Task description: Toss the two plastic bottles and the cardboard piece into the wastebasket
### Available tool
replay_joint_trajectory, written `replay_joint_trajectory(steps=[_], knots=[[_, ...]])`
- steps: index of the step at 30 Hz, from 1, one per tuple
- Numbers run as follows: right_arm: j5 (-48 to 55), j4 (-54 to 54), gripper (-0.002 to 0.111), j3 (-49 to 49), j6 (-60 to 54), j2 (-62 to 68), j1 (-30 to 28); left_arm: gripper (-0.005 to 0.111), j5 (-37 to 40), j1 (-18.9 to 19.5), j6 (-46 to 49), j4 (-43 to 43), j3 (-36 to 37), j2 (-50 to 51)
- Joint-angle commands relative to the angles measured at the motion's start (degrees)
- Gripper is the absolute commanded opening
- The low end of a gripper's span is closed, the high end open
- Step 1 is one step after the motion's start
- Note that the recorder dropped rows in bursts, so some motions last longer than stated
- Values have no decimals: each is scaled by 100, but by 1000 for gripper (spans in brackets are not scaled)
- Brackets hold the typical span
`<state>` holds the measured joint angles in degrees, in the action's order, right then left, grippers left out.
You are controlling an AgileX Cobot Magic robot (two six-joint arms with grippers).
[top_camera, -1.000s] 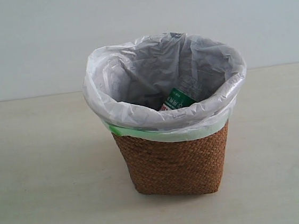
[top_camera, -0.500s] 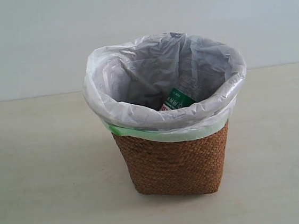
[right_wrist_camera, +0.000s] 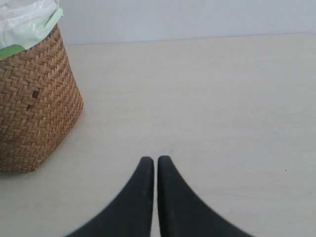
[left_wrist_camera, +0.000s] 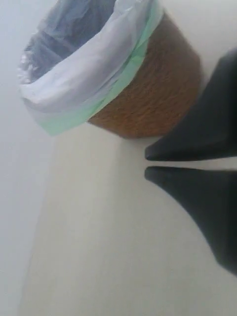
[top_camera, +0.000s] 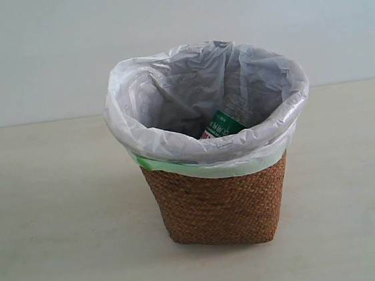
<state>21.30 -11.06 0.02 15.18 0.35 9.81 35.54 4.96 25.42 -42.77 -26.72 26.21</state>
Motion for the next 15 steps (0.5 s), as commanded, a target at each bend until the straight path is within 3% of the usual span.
replay_joint_trajectory(steps=[1, 5, 8, 11, 15], knots=[[-18, -9, 0, -2, -21, -35, -9, 4, -1427, 10, 486, -408, 630, -835], [-18, -9, 0, -2, -21, -35, -9, 4, -3163, -15, 499, -891, 1547, -1778], [-18, -9, 0, -2, -8, -35, -9, 4, -3554, -185, 499, -882, 1849, -2122], [-18, -9, 0, -2, -8, -35, -9, 4, -4033, -609, 545, -874, 2227, -2521], [-18, -9, 0, -2, -24, -35, -9, 4, -4211, -688, 610, -627, 2630, -2621]])
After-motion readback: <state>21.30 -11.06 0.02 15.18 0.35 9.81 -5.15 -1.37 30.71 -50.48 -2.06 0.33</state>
